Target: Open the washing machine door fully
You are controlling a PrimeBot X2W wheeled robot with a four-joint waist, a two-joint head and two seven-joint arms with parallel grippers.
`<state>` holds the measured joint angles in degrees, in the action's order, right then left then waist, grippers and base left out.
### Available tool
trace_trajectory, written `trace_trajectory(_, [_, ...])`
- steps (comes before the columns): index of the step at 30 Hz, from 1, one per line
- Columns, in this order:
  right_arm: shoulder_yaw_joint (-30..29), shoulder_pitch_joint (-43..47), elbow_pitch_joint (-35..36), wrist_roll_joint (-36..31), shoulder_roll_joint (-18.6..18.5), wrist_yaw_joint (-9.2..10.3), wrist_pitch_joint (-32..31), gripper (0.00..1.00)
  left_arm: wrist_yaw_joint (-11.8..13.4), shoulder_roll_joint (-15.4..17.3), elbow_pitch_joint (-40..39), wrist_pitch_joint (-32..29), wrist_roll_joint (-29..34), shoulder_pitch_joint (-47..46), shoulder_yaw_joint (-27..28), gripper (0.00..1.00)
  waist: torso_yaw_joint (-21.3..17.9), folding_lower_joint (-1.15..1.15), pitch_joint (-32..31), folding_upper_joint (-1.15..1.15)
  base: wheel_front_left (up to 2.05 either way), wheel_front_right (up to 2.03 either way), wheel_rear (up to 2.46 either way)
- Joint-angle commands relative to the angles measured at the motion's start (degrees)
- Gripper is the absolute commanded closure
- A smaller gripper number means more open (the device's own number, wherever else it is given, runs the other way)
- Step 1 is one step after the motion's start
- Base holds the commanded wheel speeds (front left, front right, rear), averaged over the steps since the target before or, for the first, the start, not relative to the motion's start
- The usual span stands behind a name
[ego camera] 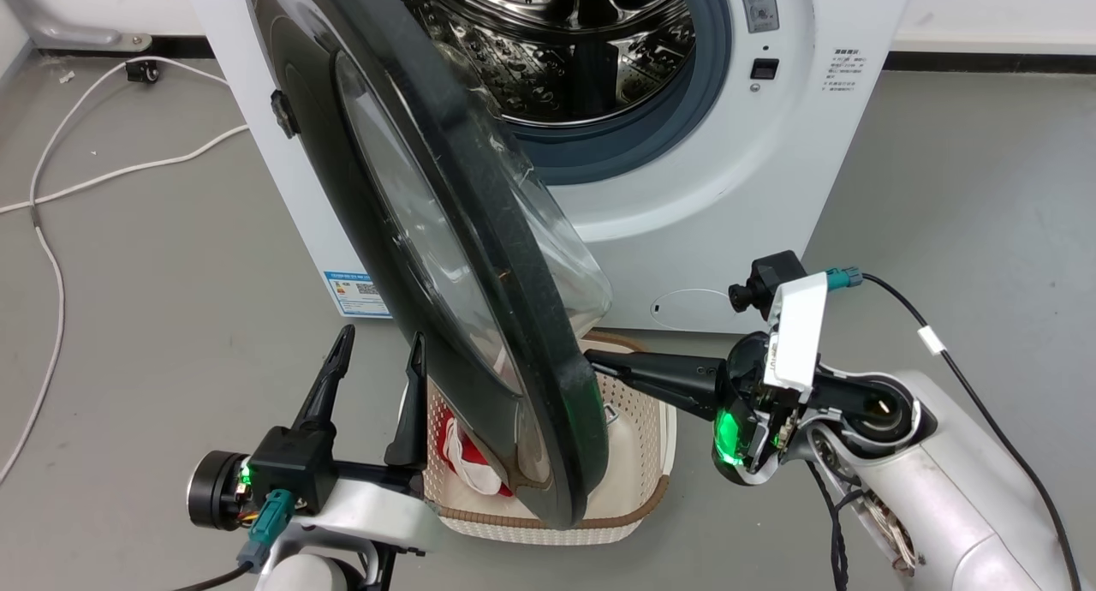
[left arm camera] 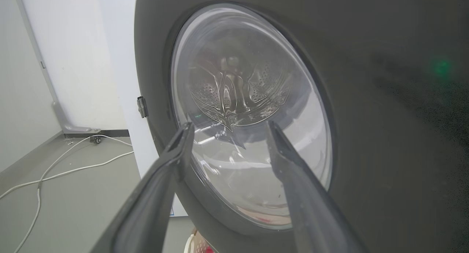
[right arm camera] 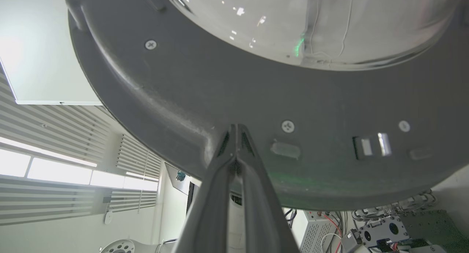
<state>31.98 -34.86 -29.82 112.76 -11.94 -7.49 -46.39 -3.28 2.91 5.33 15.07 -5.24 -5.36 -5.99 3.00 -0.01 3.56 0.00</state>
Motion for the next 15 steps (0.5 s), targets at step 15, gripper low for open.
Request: trace_trajectory(15, [-9.92, 8.57, 6.81, -7.94, -0.25, 0.00, 28.39, 1.00, 0.64, -0.04, 0.20, 0.15, -0.50, 1.32, 0.41, 0.00, -1.16, 0.01, -1.40, 0.00, 0.00, 0.00, 0.00])
